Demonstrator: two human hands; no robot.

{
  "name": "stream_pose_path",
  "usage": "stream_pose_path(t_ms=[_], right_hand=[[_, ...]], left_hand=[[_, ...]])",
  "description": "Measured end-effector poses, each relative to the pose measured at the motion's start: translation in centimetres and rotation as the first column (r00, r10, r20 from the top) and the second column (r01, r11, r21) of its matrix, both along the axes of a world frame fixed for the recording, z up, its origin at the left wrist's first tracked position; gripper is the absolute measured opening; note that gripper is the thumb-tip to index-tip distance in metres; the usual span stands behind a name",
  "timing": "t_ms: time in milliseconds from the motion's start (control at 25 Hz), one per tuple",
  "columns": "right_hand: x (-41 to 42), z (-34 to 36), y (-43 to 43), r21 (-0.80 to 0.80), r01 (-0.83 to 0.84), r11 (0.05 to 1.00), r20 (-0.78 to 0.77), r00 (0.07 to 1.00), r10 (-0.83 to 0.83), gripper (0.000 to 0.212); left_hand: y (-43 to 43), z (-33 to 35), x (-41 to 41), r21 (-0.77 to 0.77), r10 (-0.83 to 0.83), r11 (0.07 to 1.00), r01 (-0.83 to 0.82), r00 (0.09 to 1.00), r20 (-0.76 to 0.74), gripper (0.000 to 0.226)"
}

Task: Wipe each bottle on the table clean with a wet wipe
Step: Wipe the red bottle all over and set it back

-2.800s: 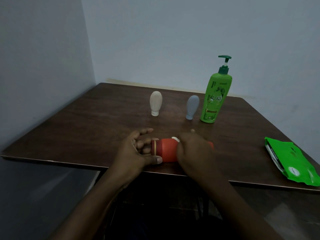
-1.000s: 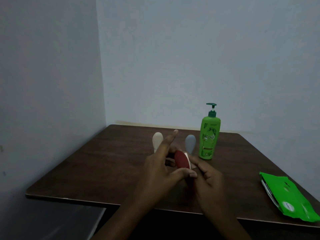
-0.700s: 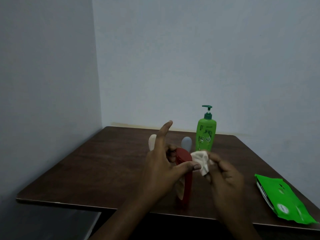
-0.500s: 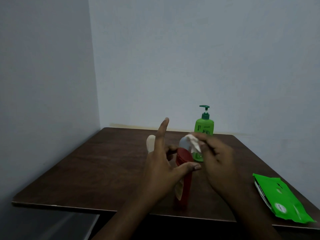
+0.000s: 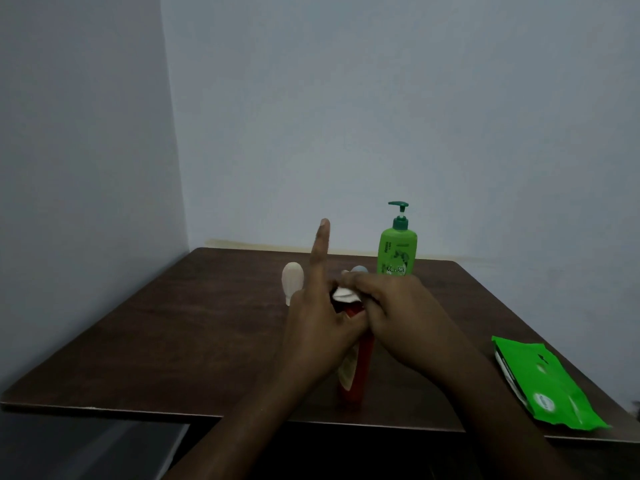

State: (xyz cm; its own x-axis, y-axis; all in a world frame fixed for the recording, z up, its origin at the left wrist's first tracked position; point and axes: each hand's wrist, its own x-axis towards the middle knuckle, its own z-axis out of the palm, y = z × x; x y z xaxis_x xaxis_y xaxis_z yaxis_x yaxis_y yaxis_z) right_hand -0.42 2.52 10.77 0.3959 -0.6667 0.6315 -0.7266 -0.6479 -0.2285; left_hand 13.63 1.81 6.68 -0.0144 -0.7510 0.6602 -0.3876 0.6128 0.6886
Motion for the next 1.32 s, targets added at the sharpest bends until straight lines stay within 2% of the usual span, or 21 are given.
stream_pose_path(t_ms=[120, 200, 280, 440, 560, 640, 760, 840, 960, 1080, 1320], right_hand=[[-1.0, 0.3, 0.4, 0.018, -0.06, 0.998, 0.031, 0.998, 0.06, 0.041], [-2.7, 0.4, 1.4, -0.029, -0.082, 0.996, 0.039, 0.996, 0.083, 0.039], [-4.5, -0.2, 1.8, -0.047, -0.098, 0.994, 0.16, 0.981, 0.105, 0.041], [-6.1, -3.5, 0.2, 0.025, -0.112, 0.993, 0.572, 0.816, 0.078, 0.038], [-6.0, -7.0, -1.8, 0.163, -0.129, 0.978, 0.745, 0.667, -0.036, 0.031], [-5.8, -8.8, -2.7, 0.255, -0.135, 0.958, 0.756, 0.645, -0.11, 0.031], [-5.5, -10.6, -3.4, 0.295, -0.108, 0.949, 0.739, 0.656, -0.155, 0.031], [-5.6, -11.5, -3.9, 0.302, -0.087, 0.949, 0.727, 0.665, -0.171, 0.031], [-6.0, -12.5, -4.4, 0.328, -0.116, 0.937, 0.749, 0.636, -0.183, 0.029], [-6.0, -12.7, -4.6, 0.355, -0.177, 0.918, 0.763, 0.622, -0.175, 0.028], [-6.1, -13.1, -5.0, 0.377, -0.168, 0.911, 0.686, 0.711, -0.152, 0.031]], left_hand=[[-1.2, 0.3, 0.3, 0.032, -0.018, 0.999, 0.019, 0.999, -0.038, 0.121], [-1.2, 0.5, 0.2, 0.071, -0.019, 0.997, 0.023, 0.998, -0.061, 0.123], [-1.0, 0.6, -0.1, 0.116, -0.015, 0.993, 0.024, 0.997, -0.074, 0.126], [-1.4, -0.3, -0.4, 0.175, -0.021, 0.984, 0.032, 0.998, -0.066, 0.13], [-1.5, -1.8, -0.9, 0.254, 0.018, 0.967, -0.009, 0.999, -0.033, 0.132], [-1.5, -3.4, -0.9, 0.336, 0.017, 0.942, -0.015, 1.0, -0.003, 0.123], [-1.4, -6.0, -1.0, 0.445, 0.032, 0.893, -0.07, 0.995, 0.091, 0.071], [-1.9, -7.3, -1.0, 0.477, 0.072, 0.871, -0.114, 0.992, 0.104, 0.052], [-4.0, -7.9, -0.3, 0.484, 0.097, 0.865, -0.131, 0.991, 0.094, 0.047], [-7.0, -7.2, 1.1, 0.53, 0.107, 0.838, -0.131, 0.991, 0.076, 0.054], [-13.7, -5.8, 3.3, 0.597, 0.157, 0.785, -0.165, 0.985, 0.065, 0.056]])
